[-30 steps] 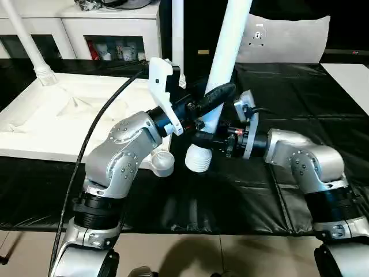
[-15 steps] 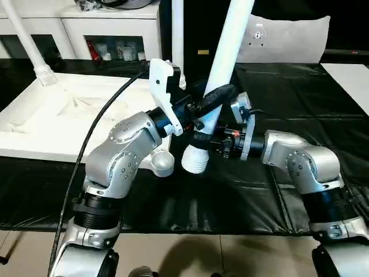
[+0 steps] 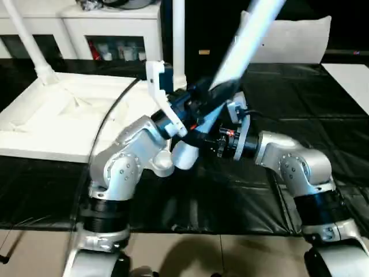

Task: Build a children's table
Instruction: Pick table leg

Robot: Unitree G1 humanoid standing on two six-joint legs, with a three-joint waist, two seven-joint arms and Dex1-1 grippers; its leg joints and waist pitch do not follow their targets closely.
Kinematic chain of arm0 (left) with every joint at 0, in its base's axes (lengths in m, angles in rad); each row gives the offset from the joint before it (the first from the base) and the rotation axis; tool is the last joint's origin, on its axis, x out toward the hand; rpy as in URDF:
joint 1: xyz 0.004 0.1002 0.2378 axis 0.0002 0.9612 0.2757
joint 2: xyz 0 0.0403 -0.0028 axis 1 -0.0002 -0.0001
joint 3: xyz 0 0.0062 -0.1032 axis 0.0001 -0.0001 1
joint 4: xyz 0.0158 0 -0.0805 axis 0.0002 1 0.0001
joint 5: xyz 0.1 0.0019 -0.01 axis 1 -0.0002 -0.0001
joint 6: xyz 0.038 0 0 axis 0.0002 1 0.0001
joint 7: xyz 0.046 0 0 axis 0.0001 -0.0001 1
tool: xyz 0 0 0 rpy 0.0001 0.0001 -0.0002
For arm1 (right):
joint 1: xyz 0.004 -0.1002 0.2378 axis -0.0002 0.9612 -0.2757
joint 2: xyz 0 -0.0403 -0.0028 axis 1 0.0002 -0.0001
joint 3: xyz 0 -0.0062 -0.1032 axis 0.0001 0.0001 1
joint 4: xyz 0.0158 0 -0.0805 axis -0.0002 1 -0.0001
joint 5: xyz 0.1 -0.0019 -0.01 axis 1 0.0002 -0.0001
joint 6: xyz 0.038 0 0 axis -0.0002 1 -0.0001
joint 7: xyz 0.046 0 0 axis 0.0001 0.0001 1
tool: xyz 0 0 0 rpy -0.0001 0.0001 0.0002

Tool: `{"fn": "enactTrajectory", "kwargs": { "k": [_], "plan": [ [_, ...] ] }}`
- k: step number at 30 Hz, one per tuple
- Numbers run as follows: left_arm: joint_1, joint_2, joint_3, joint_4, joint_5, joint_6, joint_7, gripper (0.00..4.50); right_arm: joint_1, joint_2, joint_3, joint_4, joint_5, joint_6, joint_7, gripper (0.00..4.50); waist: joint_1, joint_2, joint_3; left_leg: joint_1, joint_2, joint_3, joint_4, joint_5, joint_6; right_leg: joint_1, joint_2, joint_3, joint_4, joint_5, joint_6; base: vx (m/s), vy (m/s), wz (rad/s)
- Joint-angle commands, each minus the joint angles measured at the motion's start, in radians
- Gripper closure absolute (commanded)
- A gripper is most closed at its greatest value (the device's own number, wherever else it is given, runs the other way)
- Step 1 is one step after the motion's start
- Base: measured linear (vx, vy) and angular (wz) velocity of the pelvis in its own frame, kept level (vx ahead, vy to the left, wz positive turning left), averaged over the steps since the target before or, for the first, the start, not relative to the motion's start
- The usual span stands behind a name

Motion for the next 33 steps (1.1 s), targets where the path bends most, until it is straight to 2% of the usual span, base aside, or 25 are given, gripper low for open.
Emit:
{"fn": "enactTrajectory", "kwargs": {
  "k": [1, 3, 4, 7, 8, 11, 12, 15, 16, 17, 19, 22, 23, 25, 27, 28, 30, 31, 33],
  "plan": [
    [-0.018, -0.027, -0.039, -0.044, -0.045, 0.028, -0.015, 1.56, 0.002, 0.007, 0.008, 0.004, -0.018, 0.01, -0.028, 2.62, 0.002, -0.007, -0.077, -0.006, 0.033, 0.0, -0.065, -0.088, 0.031, 0.068, -0.072, 0.048, -0.087, -0.247, -0.154, 0.0, 0.0, 0.0],
    [-0.018, -0.031, -0.024, -0.046, -0.055, 0.029, -0.004, 1.56, 0.005, 0.011, -0.002, 0.005, -0.017, 0.014, -0.045, 2.62, 0.002, -0.009, -0.078, -0.007, 0.033, 0.0, -0.065, -0.086, 0.03, 0.07, -0.073, 0.047, -0.088, -0.261, -0.148, 0.0, 0.0, 0.0],
    [-0.014, -0.03, 0.0, -0.057, -0.07, 0.027, 0.008, 1.56, 0.01, 0.013, -0.014, 0.004, -0.022, 0.012, -0.07, 2.62, 0.001, -0.014, -0.077, -0.007, 0.033, 0.0, -0.066, -0.082, 0.029, 0.069, -0.073, 0.048, -0.089, -0.266, -0.144, 0.0, 0.0, 0.0],
    [0.001, -0.016, 0.027, -0.08, -0.074, 0.018, 0.019, 1.56, 0.023, 0.019, -0.037, -0.003, -0.022, 0.012, -0.101, 2.62, 0.002, -0.01, -0.078, -0.006, 0.036, -0.001, -0.067, -0.076, 0.022, 0.067, -0.075, 0.048, -0.086, -0.265, -0.147, 0.0, 0.0, 0.0],
    [0.011, -0.002, 0.032, -0.088, -0.061, 0.013, 0.027, 1.56, 0.031, 0.018, -0.043, -0.01, -0.029, -0.001, -0.113, 2.62, 0.002, -0.015, -0.078, -0.008, 0.036, -0.001, -0.068, -0.073, 0.021, 0.068, -0.074, 0.048, -0.086, -0.259, -0.147, 0.0, 0.0, 0.0],
    [0.038, 0.023, 0.056, -0.102, -0.033, 0.007, 0.059, 1.56, 0.051, 0.019, -0.064, -0.03, -0.052, -0.023, -0.177, 2.63, -0.002, -0.013, -0.075, -0.007, 0.034, 0.001, -0.068, -0.077, 0.02, 0.066, -0.071, 0.049, -0.087, -0.261, -0.137, 0.0, 0.0, 0.0],
    [0.057, 0.038, 0.084, -0.105, -0.006, -0.008, 0.098, 1.56, 0.064, 0.023, -0.076, -0.047, -0.064, -0.034, -0.215, 2.63, -0.003, -0.011, -0.075, -0.006, 0.033, 0.002, -0.068, -0.085, 0.015, 0.065, -0.071, 0.048, -0.09, -0.283, -0.123, 0.0, 0.0, 0.0],
    [0.072, 0.059, 0.098, -0.101, 0.058, -0.038, 0.151, 1.56, 0.079, 0.026, -0.087, -0.065, -0.082, -0.066, -0.25, 2.63, -0.007, -0.012, -0.075, -0.006, 0.034, -0.001, -0.072, -0.097, 0.01, 0.067, -0.069, 0.047, -0.093, -0.308, -0.095, 0.0, 0.0, 0.0],
    [0.096, 0.086, 0.105, -0.105, 0.091, -0.048, 0.167, 1.56, 0.096, 0.019, -0.094, -0.092, -0.114, -0.1, -0.29, 2.63, -0.006, -0.015, -0.075, -0.004, 0.034, -0.001, -0.071, -0.096, 0.007, 0.063, -0.07, 0.047, -0.094, -0.32, -0.083, 0.0, 0.0, 0.0],
    [0.107, 0.09, 0.113, -0.108, 0.096, -0.049, 0.181, 1.56, 0.104, 0.022, -0.106, -0.106, -0.114, -0.097, -0.309, 2.63, -0.007, -0.015, -0.073, -0.004, 0.033, 0.001, -0.072, -0.098, 0.004, 0.061, -0.068, 0.048, -0.094, -0.33, -0.075, 0.0, 0.0, 0.0],
    [0.133, 0.088, 0.124, -0.11, 0.112, -0.058, 0.214, 1.56, 0.118, 0.025, -0.121, -0.131, -0.13, -0.097, -0.352, 2.63, -0.007, -0.012, -0.073, -0.002, 0.034, 0.001, -0.073, -0.103, 0.004, 0.058, -0.069, 0.049, -0.096, -0.334, -0.08, 0.0, 0.0, 0.0],
    [0.163, 0.094, 0.127, -0.102, 0.135, -0.083, 0.224, 1.56, 0.133, 0.025, -0.127, -0.158, -0.164, -0.117, -0.403, 2.63, -0.008, -0.014, -0.072, -0.002, 0.034, 0.001, -0.074, -0.112, 0.002, 0.056, -0.068, 0.049, -0.097, -0.336, -0.079, 0.0, 0.0, 0.0],
    [0.218, 0.107, 0.128, -0.074, 0.196, -0.128, 0.25, 1.56, 0.15, 0.046, -0.139, -0.178, -0.205, -0.164, -0.478, 2.63, -0.008, -0.01, -0.072, -0.001, 0.034, 0.001, -0.074, -0.12, 0.0, 0.054, -0.069, 0.05, -0.098, -0.342, -0.077, 0.0, 0.0, 0.0],
    [0.251, 0.122, 0.119, -0.056, 0.249, -0.162, 0.269, 1.56, 0.16, 0.062, -0.146, -0.187, -0.223, -0.185, -0.521, 2.63, -0.012, -0.01, -0.072, -0.003, 0.032, 0.001, -0.076, -0.131, -0.002, 0.053, -0.067, 0.049, -0.1, -0.349, -0.064, 0.0, 0.0, 0.0],
    [0.32, 0.14, 0.11, -0.05, 0.3, -0.184, 0.287, 1.56, 0.19, 0.081, -0.148, -0.19, -0.262, -0.154, -0.611, 2.63, -0.017, -0.009, -0.072, -0.002, 0.031, -0.001, -0.08, -0.136, -0.011, 0.053, -0.065, 0.049, -0.101, -0.359, -0.046, 0.0, 0.0, 0.0],
    [0.327, 0.145, 0.106, -0.048, 0.324, -0.202, 0.297, 1.56, 0.196, 0.081, -0.145, -0.191, -0.262, -0.149, -0.612, 2.63, -0.019, -0.009, -0.072, -0.001, 0.031, 0.0, -0.08, -0.137, -0.011, 0.052, -0.065, 0.049, -0.102, -0.356, -0.044, 0.0, 0.0, 0.0],
    [0.337, 0.153, 0.099, -0.045, 0.364, -0.233, 0.314, 1.56, 0.207, 0.081, -0.14, -0.196, -0.262, -0.144, -0.611, 2.63, -0.022, -0.006, -0.074, -0.001, 0.032, -0.002, -0.082, -0.145, -0.01, 0.053, -0.064, 0.049, -0.101, -0.336, -0.048, 0.0, 0.0, 0.0],
    [0.349, 0.176, 0.077, -0.038, 0.419, -0.255, 0.331, 1.56, 0.217, 0.087, -0.144, -0.205, -0.258, -0.133, -0.621, 2.63, -0.022, -0.005, -0.075, 0.003, 0.036, -0.003, -0.082, -0.15, -0.006, 0.051, -0.065, 0.05, -0.099, -0.307, -0.063, 0.0, 0.0, 0.0],
    [0.363, 0.2, 0.055, -0.034, 0.46, -0.259, 0.343, 1.56, 0.229, 0.093, -0.147, -0.214, -0.266, -0.139, -0.64, 2.63, -0.024, -0.009, -0.073, -0.001, 0.036, -0.005, -0.085, -0.157, 0.001, 0.055, -0.066, 0.05, -0.093, -0.278, -0.08, 0.0, 0.0, 0.0]
  ]
}}
